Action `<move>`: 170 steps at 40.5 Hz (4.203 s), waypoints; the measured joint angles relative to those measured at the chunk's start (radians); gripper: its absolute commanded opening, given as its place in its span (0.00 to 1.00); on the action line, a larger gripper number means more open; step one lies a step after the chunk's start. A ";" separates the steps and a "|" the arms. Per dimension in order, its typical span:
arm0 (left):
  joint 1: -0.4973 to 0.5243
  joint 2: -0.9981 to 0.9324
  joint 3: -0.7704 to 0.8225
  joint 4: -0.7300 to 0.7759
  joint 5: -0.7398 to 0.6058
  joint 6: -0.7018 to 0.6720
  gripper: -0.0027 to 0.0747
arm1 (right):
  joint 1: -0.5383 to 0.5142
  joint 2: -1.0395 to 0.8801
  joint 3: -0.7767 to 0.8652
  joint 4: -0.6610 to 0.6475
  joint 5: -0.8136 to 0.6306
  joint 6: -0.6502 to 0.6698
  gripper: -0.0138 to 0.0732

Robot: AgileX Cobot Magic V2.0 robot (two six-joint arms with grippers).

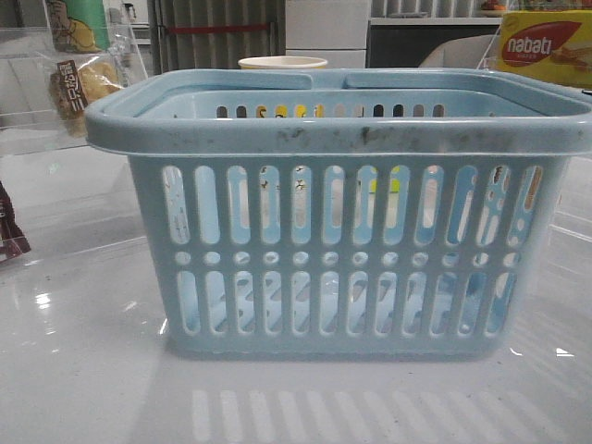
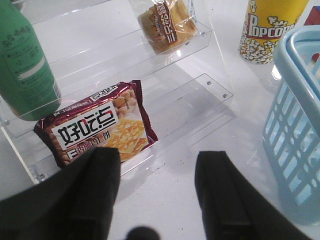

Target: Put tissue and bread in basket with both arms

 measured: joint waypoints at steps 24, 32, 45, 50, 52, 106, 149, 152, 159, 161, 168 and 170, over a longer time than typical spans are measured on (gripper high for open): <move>0.000 0.000 0.000 0.000 -0.002 0.000 0.55 | -0.040 0.263 -0.042 0.001 -0.309 0.002 0.82; 0.000 0.000 0.000 0.000 -0.002 0.000 0.55 | -0.049 0.311 -0.042 0.001 -0.413 0.002 0.82; 0.000 0.000 0.000 0.000 -0.002 0.000 0.55 | -0.049 0.357 -0.046 0.001 -0.512 0.002 0.79; 0.000 0.000 0.000 0.000 -0.002 0.000 0.55 | -0.048 0.369 -0.048 0.001 -0.521 0.002 0.62; 0.000 0.000 0.000 0.000 -0.002 0.000 0.55 | -0.048 0.372 -0.050 0.001 -0.526 0.002 0.55; 0.000 0.000 0.000 0.000 -0.002 0.000 0.55 | 0.714 -0.176 -0.050 0.001 0.088 0.002 0.47; 0.000 0.000 0.000 0.000 -0.002 0.000 0.55 | 0.748 -0.413 0.056 -0.024 0.167 0.002 0.76; 0.000 0.000 0.000 0.000 -0.002 0.000 0.55 | 0.748 -0.501 0.110 -0.024 0.174 0.002 0.76; 0.000 0.000 0.000 0.000 -0.002 0.000 0.55 | 0.748 -0.682 0.224 -0.024 0.221 0.002 0.76; 0.000 0.000 0.000 0.000 -0.002 0.000 0.55 | 0.748 -0.731 0.256 -0.024 0.241 0.002 0.76; 0.000 0.000 0.000 0.000 -0.002 0.000 0.55 | 0.748 -0.844 0.322 -0.024 0.311 0.002 0.76; 0.000 0.000 0.000 0.000 -0.002 0.000 0.55 | 0.748 -0.862 0.333 -0.024 0.329 0.002 0.76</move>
